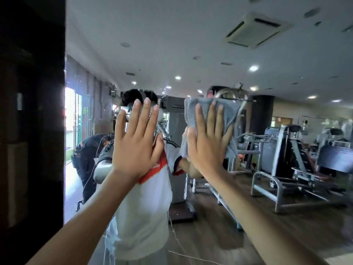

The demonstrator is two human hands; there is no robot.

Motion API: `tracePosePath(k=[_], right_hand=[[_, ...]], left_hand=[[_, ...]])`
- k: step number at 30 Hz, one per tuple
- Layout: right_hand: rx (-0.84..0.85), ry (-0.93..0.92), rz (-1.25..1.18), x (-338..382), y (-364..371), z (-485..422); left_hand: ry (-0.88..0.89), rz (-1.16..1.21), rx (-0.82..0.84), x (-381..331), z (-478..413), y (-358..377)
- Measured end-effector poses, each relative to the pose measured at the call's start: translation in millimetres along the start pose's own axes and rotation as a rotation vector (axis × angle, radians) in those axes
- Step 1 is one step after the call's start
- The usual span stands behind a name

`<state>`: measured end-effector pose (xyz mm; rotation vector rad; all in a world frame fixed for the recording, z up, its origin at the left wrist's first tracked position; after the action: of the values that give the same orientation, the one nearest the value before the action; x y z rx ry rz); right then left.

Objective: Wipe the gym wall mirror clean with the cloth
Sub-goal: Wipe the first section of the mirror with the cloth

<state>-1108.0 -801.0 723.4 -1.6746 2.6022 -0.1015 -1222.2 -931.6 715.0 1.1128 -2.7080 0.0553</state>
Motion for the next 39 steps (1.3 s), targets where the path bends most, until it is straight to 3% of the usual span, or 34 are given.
tracePosePath(k=[3, 4, 6, 9, 11, 14, 19, 21, 23, 26, 28, 31, 36, 37, 39], right_hand=[[0.209, -0.44, 0.079, 7.0, 4.1, 66.9], [0.244, -0.496, 0.102, -7.4, -0.7, 73.5], [0.172, -0.351, 0.092, -41.4, -12.7, 53.9], [-0.048, 0.091, 0.019, -52.6, -20.2, 6.1], [-0.102, 0.183, -0.029, -27.0, -14.0, -2.9], [-0.042, 0.079, -0.021, 3.5, 0.8, 19.8], [0.187, -0.357, 0.024, -3.3, 3.1, 127.6], [0.153, -0.262, 0.036, -41.0, -12.3, 122.9], [0.062, -0.028, 0.045, -66.5, -21.1, 93.3], [-0.068, 0.234, 0.022, -55.3, -18.9, 53.1], [-0.096, 0.291, -0.015, -37.1, -12.0, 47.8], [-0.065, 0.173, -0.025, -8.5, 0.1, 73.1], [0.217, -0.3, 0.019, 4.5, 13.1, 183.2], [0.231, -0.301, 0.02, -12.1, 7.9, 192.2], [0.15, -0.13, 0.031, -48.0, -6.6, 180.4]], left_hand=[[0.01, 0.014, 0.003, 2.9, 21.4, -1.9], [0.015, 0.018, 0.011, 3.3, 24.8, -1.8], [0.02, -0.006, 0.026, 1.7, 27.7, -0.3], [0.031, -0.038, 0.043, -3.4, 26.7, 1.4], [0.038, -0.025, 0.035, -2.6, 30.1, 1.7], [0.036, -0.015, 0.014, -1.6, 37.5, -0.3], [0.036, -0.008, 0.025, 0.9, 44.6, 0.8], [0.039, -0.02, 0.037, -2.4, 47.3, -0.1], [0.042, -0.033, 0.049, -5.0, 48.1, 1.1], [0.028, -0.026, 0.066, -6.0, 50.9, 2.0], [0.031, -0.013, 0.068, -11.3, 62.5, 1.2], [0.047, 0.017, 0.069, -22.4, 84.6, -0.7], [0.031, 0.047, 0.049, -19.9, 104.4, -3.4], [0.035, 0.043, 0.051, -20.4, 107.8, -3.5], [0.036, 0.025, 0.057, -21.3, 113.1, -3.7]])
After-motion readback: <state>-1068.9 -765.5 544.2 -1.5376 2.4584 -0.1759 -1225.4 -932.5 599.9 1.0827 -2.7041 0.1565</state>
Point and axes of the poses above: each hand's wrist, its own z-axis away from the middle knuckle, its own y-axis out of the palm, x = y × z, the point moved 9 cm from there along -z, towards the middle knuckle, and after that the axes turned 15 degrees about -z, right-handed, at the moved point
